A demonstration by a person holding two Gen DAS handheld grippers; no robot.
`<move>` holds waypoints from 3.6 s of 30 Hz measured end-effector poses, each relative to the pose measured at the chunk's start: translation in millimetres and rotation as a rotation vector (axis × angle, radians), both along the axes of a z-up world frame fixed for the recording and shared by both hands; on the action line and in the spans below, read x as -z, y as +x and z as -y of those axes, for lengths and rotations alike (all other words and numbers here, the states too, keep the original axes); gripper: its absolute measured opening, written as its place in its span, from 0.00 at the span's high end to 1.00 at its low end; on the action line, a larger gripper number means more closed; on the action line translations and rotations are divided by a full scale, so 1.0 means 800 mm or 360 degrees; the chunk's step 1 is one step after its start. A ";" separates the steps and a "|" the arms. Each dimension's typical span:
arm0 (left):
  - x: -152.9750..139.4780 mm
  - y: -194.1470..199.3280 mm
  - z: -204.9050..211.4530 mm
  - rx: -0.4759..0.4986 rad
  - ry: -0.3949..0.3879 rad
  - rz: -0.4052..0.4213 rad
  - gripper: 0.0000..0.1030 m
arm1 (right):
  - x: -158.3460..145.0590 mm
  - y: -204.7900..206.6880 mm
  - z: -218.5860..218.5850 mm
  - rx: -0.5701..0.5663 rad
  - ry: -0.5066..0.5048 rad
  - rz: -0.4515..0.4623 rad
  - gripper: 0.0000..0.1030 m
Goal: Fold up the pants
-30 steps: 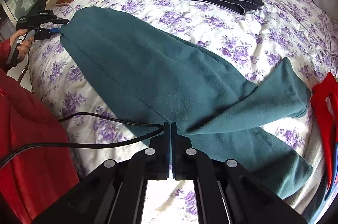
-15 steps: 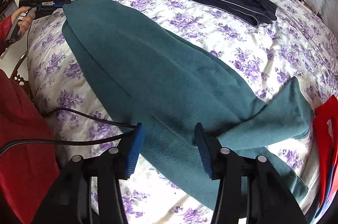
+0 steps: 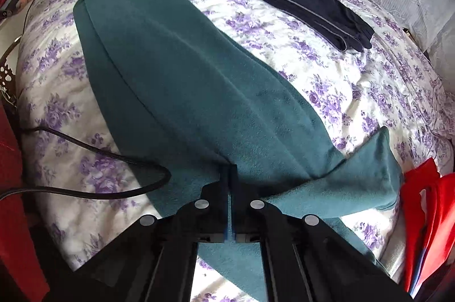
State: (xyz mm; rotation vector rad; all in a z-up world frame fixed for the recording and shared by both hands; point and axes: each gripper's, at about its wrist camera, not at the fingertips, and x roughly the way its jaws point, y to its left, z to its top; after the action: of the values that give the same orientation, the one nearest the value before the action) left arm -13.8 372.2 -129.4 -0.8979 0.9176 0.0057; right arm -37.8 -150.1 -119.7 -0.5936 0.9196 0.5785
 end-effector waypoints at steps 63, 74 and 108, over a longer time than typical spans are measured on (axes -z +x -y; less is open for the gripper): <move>0.042 0.006 0.307 0.0837 0.1098 0.0062 0.05 | -0.040 0.139 0.235 0.1656 0.0863 -0.0120 0.96; 0.035 0.026 0.290 0.0961 0.0915 0.0026 0.05 | 0.022 -0.054 0.349 0.2093 0.0992 -0.0389 0.94; 0.005 -0.002 0.262 0.0564 0.1195 0.0022 0.05 | 0.010 0.132 -0.139 0.0256 0.0449 -0.0361 0.44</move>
State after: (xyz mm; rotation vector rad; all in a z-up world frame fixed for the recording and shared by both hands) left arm -15.1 162.7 -133.2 -0.0362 0.9498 0.0371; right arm 67.7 -38.8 -127.4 -0.2001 1.0655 0.6249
